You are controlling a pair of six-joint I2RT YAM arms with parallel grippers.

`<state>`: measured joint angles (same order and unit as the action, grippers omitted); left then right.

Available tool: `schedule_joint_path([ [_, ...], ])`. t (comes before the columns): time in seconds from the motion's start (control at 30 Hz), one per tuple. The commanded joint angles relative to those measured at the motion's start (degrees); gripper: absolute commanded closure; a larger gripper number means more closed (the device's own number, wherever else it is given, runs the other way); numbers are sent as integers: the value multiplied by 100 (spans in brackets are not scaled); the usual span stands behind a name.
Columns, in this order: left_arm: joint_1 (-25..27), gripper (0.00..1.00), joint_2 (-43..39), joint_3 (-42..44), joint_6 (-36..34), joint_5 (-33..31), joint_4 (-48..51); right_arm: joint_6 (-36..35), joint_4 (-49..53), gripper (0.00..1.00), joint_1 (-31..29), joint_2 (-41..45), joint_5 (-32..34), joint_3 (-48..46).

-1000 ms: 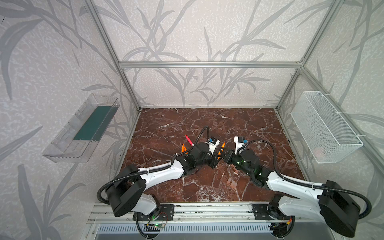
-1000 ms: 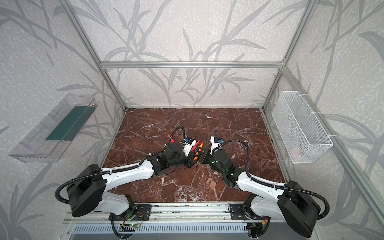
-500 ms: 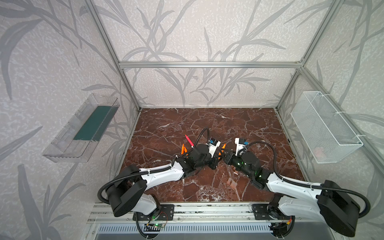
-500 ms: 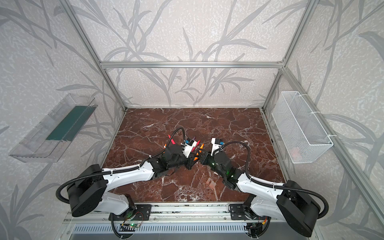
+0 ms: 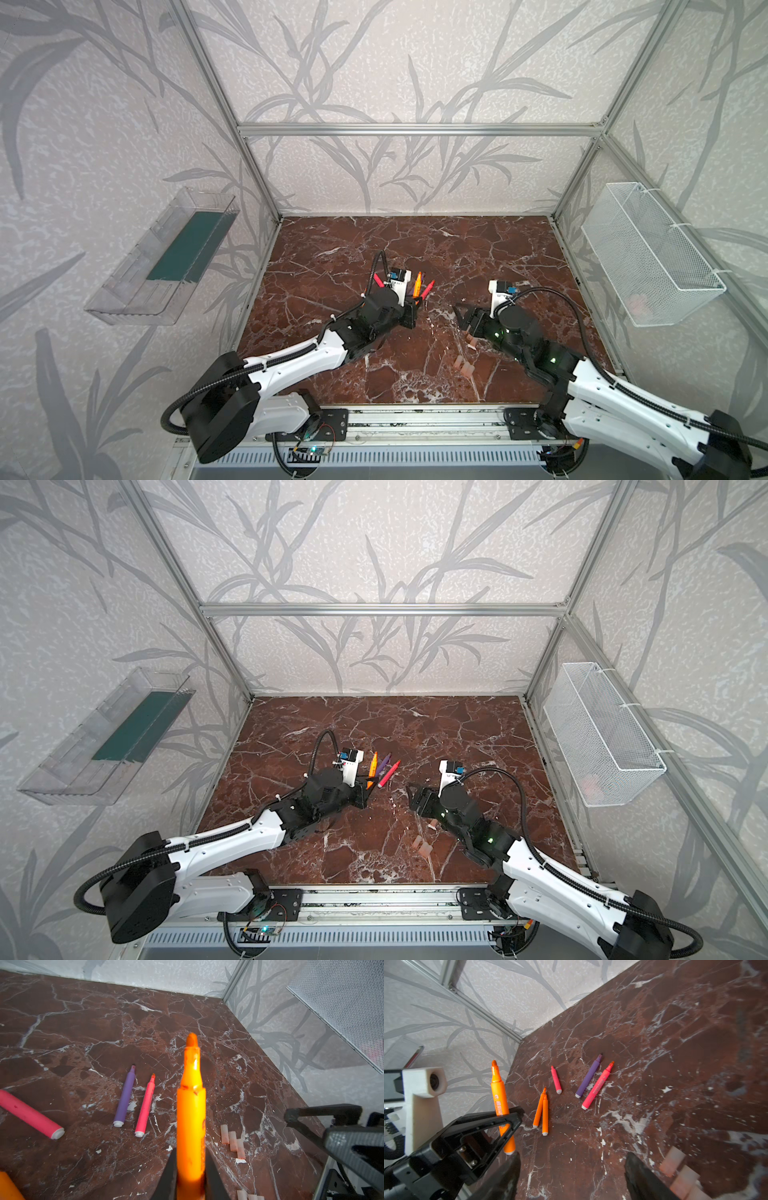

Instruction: Insert the pens into the pen caps

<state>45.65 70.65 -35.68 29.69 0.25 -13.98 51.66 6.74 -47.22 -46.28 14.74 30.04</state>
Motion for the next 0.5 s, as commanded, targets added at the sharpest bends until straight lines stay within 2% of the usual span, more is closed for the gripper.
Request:
schedule_joint_path([
  [0.0, -186, 100, -177, 168, 520, 79, 269, 646, 1760, 32, -33, 8, 485, 299],
  [0.1, -315, 100, -451, 246, 710, 152, 587, 1006, 2019, 44, -46, -79, 324, 261],
  [0.23, -308, 100, -884, 280, 740, -155, 1319, 971, 2623, 50, -50, -147, 146, 351],
  [0.37, -308, 100, -1061, 371, 617, 1, 1525, 923, 3087, 50, -48, 82, 203, 133],
  [0.47, -305, 100, -1152, 428, 609, 282, 1538, 857, 2648, 50, -50, 338, 261, -407],
])
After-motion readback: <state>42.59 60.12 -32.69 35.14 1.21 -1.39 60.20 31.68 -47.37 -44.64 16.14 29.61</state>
